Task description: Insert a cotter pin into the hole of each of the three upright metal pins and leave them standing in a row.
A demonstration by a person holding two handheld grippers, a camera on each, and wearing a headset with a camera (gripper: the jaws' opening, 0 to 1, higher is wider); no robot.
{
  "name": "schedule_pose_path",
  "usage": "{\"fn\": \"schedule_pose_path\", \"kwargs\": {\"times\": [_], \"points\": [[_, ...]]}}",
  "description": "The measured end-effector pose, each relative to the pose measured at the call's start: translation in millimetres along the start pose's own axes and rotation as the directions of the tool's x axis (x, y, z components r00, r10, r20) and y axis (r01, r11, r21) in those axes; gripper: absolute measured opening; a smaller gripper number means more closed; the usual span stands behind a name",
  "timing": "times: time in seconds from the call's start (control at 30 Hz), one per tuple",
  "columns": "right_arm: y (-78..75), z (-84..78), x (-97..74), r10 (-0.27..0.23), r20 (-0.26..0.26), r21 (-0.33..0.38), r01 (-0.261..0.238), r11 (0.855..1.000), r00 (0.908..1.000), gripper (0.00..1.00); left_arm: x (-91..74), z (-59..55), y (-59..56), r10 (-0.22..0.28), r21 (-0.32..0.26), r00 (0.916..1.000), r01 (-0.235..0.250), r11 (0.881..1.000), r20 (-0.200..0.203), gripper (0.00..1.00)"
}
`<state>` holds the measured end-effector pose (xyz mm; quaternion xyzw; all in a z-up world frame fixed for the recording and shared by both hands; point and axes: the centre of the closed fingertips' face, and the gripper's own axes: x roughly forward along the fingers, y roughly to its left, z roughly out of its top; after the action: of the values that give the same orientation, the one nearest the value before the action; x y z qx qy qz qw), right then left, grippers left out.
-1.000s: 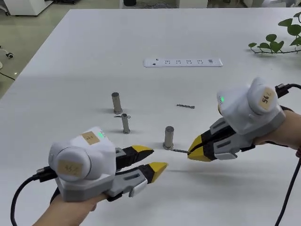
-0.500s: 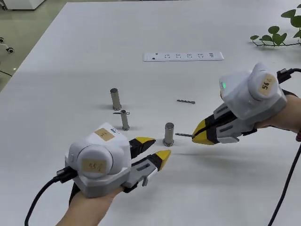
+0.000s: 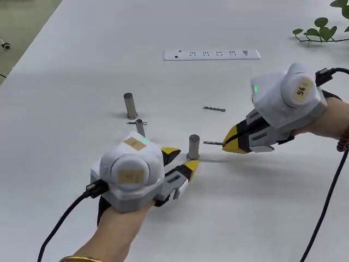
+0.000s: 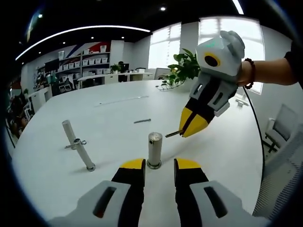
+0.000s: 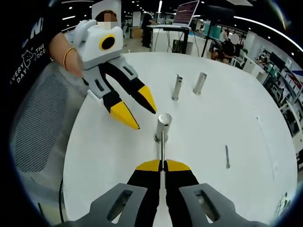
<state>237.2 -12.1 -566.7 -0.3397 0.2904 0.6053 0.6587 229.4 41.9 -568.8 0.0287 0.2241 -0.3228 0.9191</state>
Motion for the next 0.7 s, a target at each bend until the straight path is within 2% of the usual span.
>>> {"fn": "schedule_pose_path", "kwargs": {"times": [0.23, 0.4, 0.6, 0.7], "points": [[-6.5, 1.9, 4.0, 0.003, 0.015, -0.004, -0.003, 1.000, 0.9999, 0.00, 14.5, 1.7, 5.3, 0.023, -0.006, 0.9997, -0.023, 1.000, 0.005, 0.20], [-7.1, 3.1, 5.8, 0.015, 0.027, -0.005, -0.015, 1.000, 0.9995, 0.00, 21.2, 0.7, 3.7, 0.027, 0.002, 0.9996, -0.027, 1.000, -0.003, 0.20], [-8.7, 4.5, 7.1, 0.018, 0.034, -0.010, -0.017, 1.000, 0.9993, 0.00, 29.9, -3.8, 4.0, 0.038, 0.007, 0.9986, -0.038, 0.999, -0.037, 0.15], [-7.8, 4.5, 6.7, 0.025, 0.041, -0.008, -0.025, 1.000, 0.9989, 0.00, 30.7, -3.4, 6.3, 0.050, 0.016, 0.9980, -0.050, 0.999, -0.038, 0.13]]}}
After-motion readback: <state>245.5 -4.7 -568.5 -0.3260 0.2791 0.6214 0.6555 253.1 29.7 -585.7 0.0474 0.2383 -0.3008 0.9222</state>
